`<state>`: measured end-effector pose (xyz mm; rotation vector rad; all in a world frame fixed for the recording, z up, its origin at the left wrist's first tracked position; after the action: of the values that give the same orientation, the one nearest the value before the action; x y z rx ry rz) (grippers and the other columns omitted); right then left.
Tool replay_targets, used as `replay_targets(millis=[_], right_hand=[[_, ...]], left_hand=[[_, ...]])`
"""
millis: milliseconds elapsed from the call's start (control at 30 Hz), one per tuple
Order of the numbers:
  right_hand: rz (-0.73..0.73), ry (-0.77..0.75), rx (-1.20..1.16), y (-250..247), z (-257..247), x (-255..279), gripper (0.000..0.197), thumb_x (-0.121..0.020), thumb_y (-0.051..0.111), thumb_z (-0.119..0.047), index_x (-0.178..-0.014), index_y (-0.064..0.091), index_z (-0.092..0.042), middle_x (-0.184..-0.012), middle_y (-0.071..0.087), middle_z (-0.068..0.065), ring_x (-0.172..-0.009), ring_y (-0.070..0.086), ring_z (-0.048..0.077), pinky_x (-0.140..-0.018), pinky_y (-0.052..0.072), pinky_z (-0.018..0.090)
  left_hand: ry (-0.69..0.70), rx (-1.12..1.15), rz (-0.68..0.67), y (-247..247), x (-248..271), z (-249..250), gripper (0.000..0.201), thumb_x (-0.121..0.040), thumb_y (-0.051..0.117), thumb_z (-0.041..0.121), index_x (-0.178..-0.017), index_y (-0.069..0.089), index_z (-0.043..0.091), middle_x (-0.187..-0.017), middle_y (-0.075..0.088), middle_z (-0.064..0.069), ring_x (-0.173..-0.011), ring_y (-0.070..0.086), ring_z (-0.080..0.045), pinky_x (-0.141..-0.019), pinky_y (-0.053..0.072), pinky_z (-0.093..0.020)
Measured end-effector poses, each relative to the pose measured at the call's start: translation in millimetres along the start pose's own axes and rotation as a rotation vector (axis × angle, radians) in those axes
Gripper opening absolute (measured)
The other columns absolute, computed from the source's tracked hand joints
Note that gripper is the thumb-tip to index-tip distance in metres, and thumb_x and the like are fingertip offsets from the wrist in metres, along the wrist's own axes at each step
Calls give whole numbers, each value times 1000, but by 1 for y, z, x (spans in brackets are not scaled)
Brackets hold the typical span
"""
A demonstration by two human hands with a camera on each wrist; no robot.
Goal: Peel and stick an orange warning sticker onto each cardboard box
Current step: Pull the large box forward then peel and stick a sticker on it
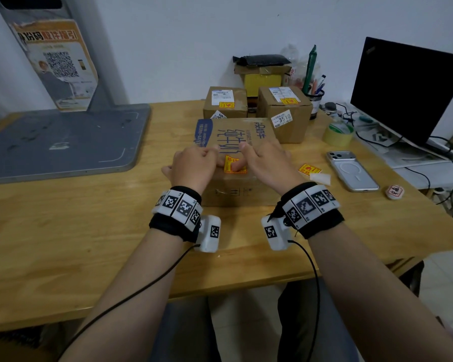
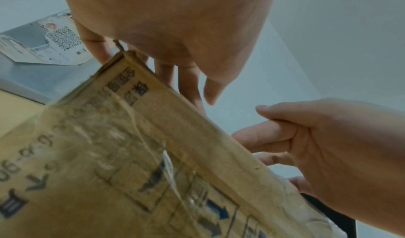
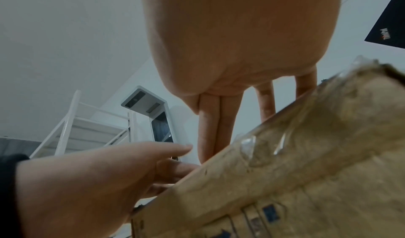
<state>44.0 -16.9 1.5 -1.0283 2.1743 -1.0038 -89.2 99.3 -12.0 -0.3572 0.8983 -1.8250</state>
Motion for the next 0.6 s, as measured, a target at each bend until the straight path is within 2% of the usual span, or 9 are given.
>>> replay_targets(millis=[67,133,200,300,433,500,600], right_hand=[[-4,-4,5,-1,-2,1,61,-109,32,-47,-81,84,-33,-147,57,3,-142,35,26,-112,23,52],[-22,-8,12,0,-5,3,61,-110,31,-46,-88,85,-30,-144,59,5,-143,33,26,-113,22,51],[-50,-12,65,3,-9,4,60,-111,28,-46,-96,84,-29,-142,59,7,-143,30,26,-112,21,50],[-88,-3,176,11,-11,0,59,-110,22,-49,-109,80,-33,-141,59,5,-141,28,25,-111,20,52],[-100,23,237,19,-9,-8,60,-108,20,-53,-127,72,-29,-143,59,3,-142,28,24,-113,21,53],[-97,13,253,21,-8,-10,61,-108,20,-53,-128,72,-26,-142,60,3,-142,30,24,-115,22,54],[-93,-20,270,20,-10,-9,58,-106,25,-52,-113,78,-30,-136,64,0,-137,34,23,-114,26,52]], left_hand=[[-16,41,0,-1,-1,-2,55,-102,33,57,-75,75,33,-107,75,9,-112,56,-21,-98,24,-50],[-30,66,10,-3,-3,-6,63,-104,26,58,-86,80,30,-110,76,9,-105,56,-19,-96,23,-48],[-38,84,7,-4,-5,-8,67,-104,23,59,-87,81,30,-111,75,13,-100,54,-17,-94,22,-46],[-45,105,-12,-5,-5,-9,70,-103,22,61,-85,81,28,-110,75,16,-101,55,-16,-102,23,-48],[-49,120,-33,-3,-6,-14,71,-103,21,62,-86,81,27,-110,76,16,-104,57,-17,-101,23,-49],[-52,121,-39,-1,-7,-17,70,-103,23,61,-87,82,27,-111,76,16,-107,58,-18,-100,24,-49],[-55,121,-35,1,-10,-18,68,-103,25,61,-87,82,26,-111,76,16,-108,59,-19,-100,24,-48]])
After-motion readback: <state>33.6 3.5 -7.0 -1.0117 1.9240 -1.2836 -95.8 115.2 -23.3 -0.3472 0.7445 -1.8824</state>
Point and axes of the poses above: each hand's wrist, its own x-axis away from the middle knuckle, its own y-axis out of the palm, z = x × y, the point moved 9 cm from there along -x, towards the middle knuckle
